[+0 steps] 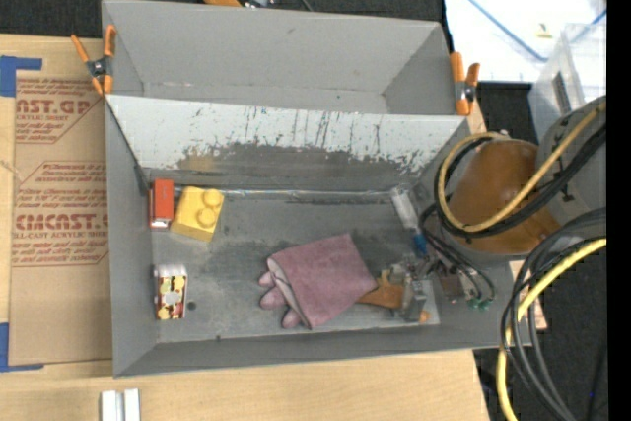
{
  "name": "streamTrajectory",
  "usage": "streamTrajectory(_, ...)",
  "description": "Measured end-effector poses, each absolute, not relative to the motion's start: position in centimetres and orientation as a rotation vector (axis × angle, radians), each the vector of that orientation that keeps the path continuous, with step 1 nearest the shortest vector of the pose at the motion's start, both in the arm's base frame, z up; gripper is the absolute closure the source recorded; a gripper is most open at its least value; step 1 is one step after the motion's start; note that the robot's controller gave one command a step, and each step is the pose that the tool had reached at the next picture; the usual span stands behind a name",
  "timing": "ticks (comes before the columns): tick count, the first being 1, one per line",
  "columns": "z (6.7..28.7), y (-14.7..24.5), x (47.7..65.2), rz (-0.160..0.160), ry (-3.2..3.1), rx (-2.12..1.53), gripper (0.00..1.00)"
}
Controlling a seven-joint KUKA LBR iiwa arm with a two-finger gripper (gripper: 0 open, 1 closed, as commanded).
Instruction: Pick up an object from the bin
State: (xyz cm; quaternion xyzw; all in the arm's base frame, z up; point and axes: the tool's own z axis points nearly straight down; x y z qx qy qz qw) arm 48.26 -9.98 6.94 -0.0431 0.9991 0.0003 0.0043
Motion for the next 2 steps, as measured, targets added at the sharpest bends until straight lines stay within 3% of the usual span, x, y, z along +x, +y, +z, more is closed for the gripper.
streamTrajectory(1,6.9,-10.0,48.3,0.001,3.130,-0.135,1.00)
streamTrajectory(2,8.3,-9.9,48.2,0.002,3.132,-0.136,1.00)
